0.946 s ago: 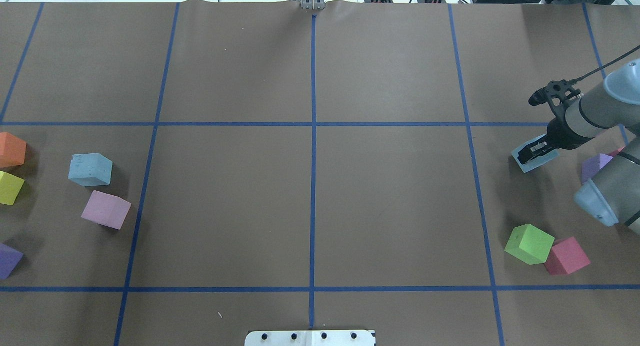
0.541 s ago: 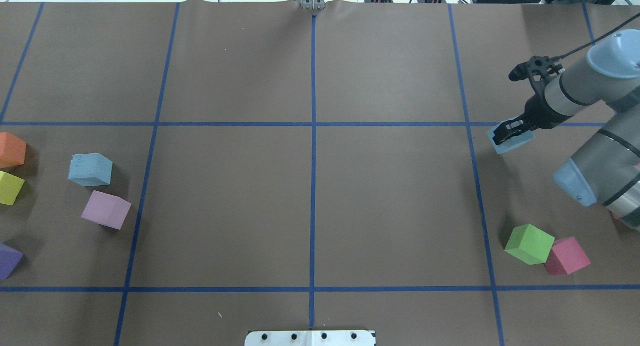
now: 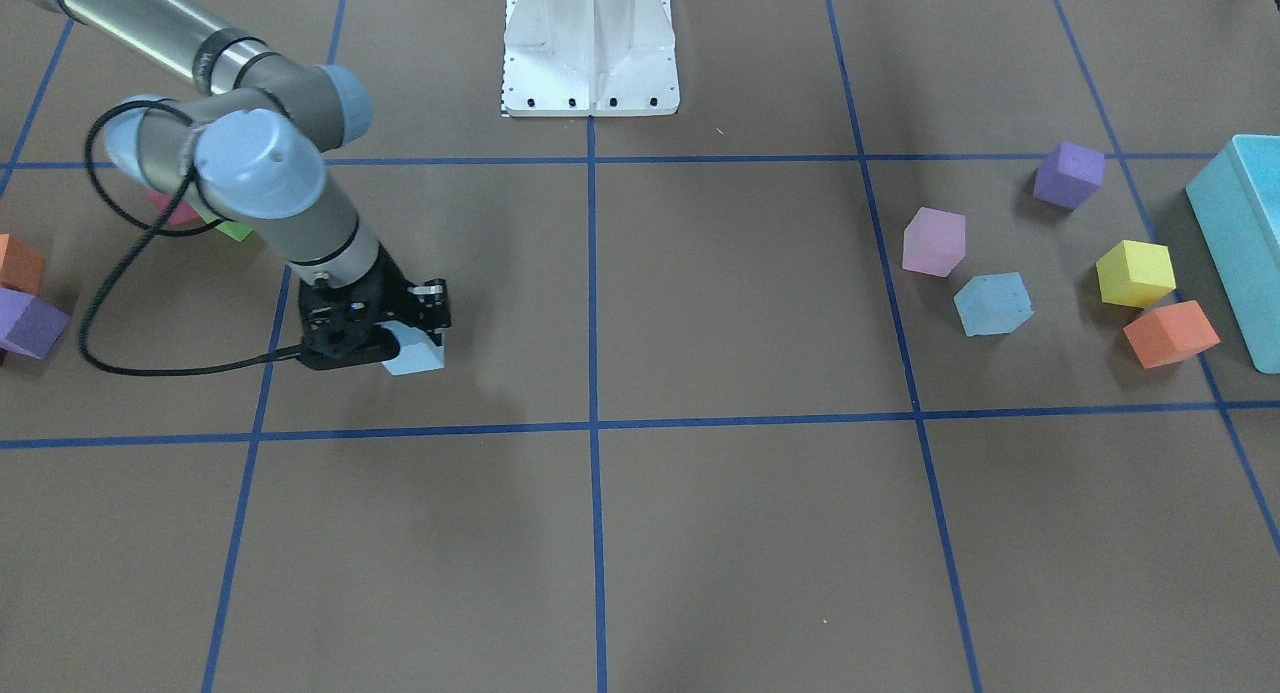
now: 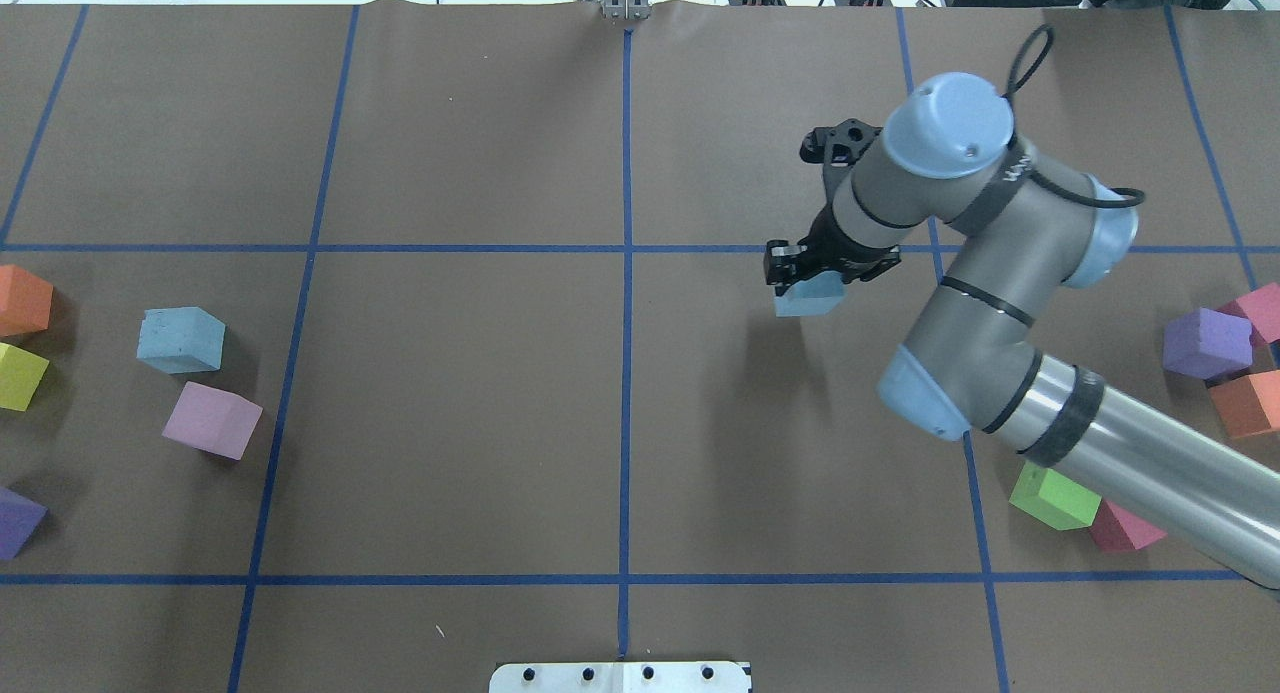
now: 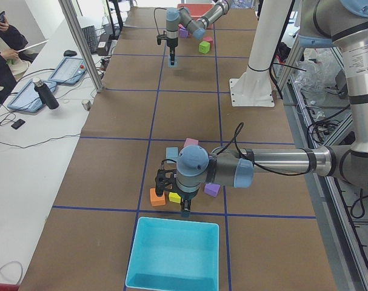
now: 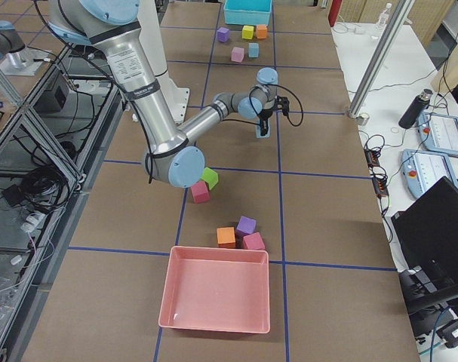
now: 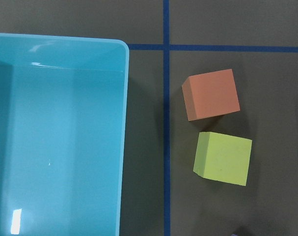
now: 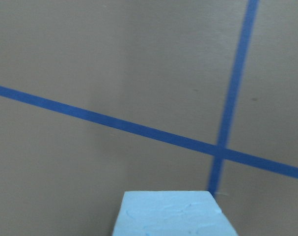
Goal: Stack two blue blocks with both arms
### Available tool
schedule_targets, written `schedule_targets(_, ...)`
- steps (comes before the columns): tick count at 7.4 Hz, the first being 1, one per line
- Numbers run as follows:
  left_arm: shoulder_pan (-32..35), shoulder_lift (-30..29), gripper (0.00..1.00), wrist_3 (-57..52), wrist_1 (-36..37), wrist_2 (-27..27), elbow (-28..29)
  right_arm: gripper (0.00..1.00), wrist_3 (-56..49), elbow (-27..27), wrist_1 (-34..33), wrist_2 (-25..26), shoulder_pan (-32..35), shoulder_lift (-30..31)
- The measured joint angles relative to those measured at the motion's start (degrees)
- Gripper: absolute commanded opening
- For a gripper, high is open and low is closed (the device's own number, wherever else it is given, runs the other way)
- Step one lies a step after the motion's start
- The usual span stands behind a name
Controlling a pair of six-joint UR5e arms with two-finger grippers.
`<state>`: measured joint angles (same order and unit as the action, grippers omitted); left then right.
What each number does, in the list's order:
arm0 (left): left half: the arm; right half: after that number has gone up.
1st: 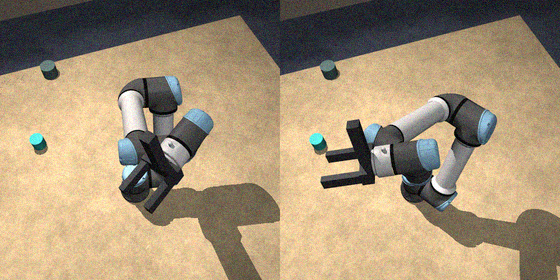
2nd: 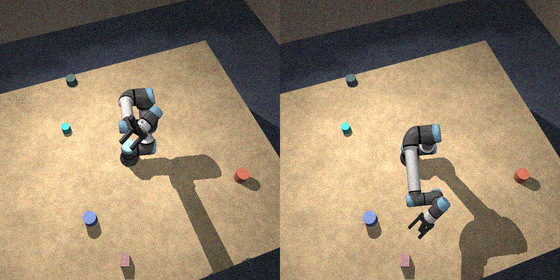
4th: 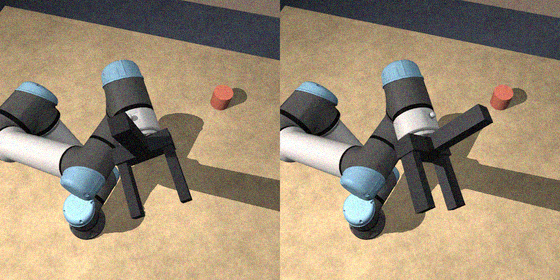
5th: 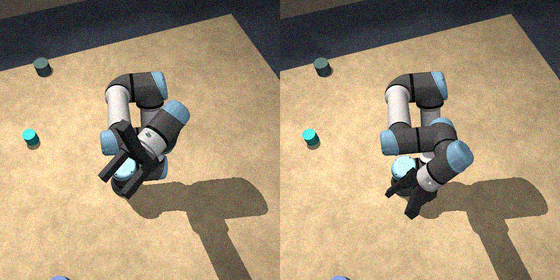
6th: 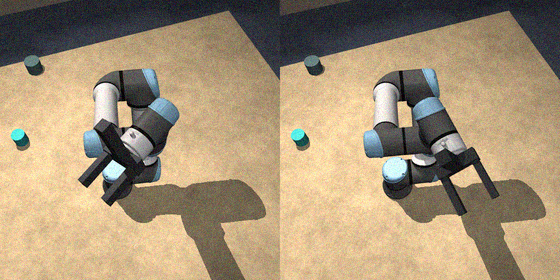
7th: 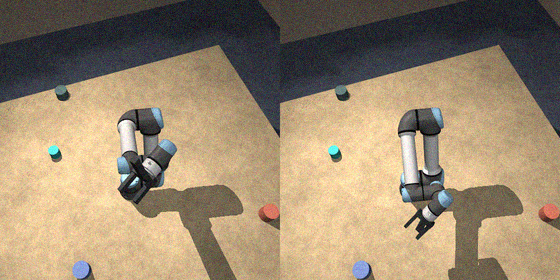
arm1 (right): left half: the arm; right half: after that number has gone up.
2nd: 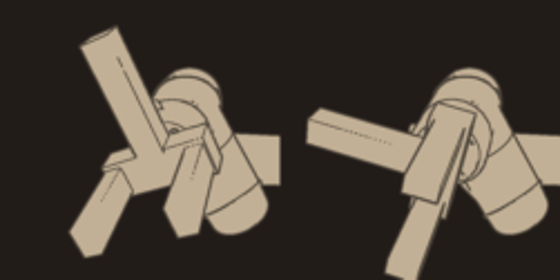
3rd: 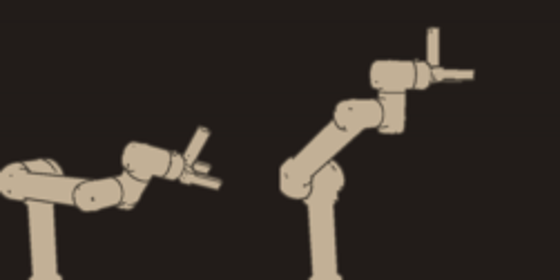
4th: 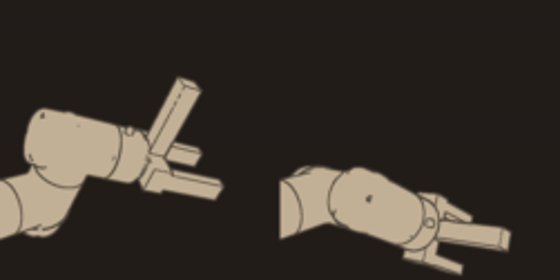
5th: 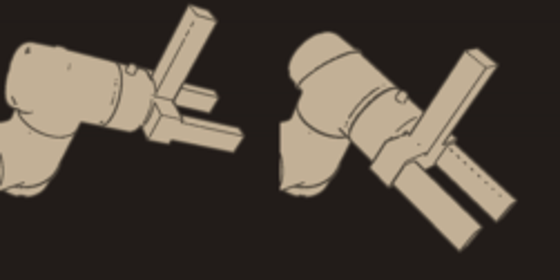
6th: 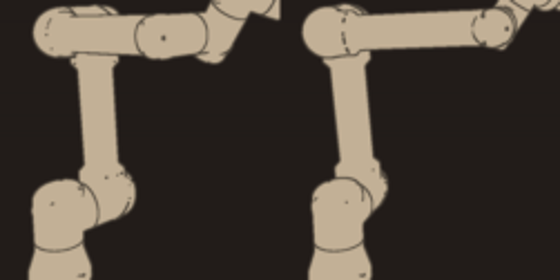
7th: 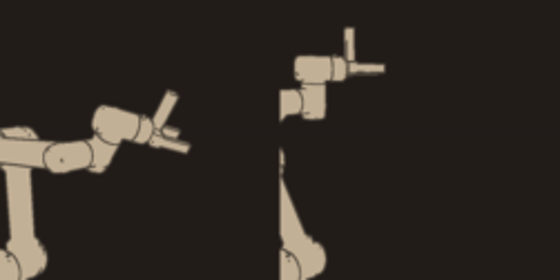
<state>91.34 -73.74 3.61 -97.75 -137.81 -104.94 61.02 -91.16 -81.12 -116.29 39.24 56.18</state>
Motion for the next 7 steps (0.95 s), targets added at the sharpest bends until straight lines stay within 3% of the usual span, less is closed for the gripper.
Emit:
schedule_targets(3, -0.02, 0.0, 0.98, -0.01, 0.03, 0.0, 0.25, 0.17, 11.51, 8.45, -7.96, 6.28, -8.05, -14.42)
schedule_targets(7, -0.02, 0.0, 0.98, -0.01, 0.02, 0.0, 0.45, 0.23, 14.85, 11.16, -8.46, 9.18, -13.04, -16.94)
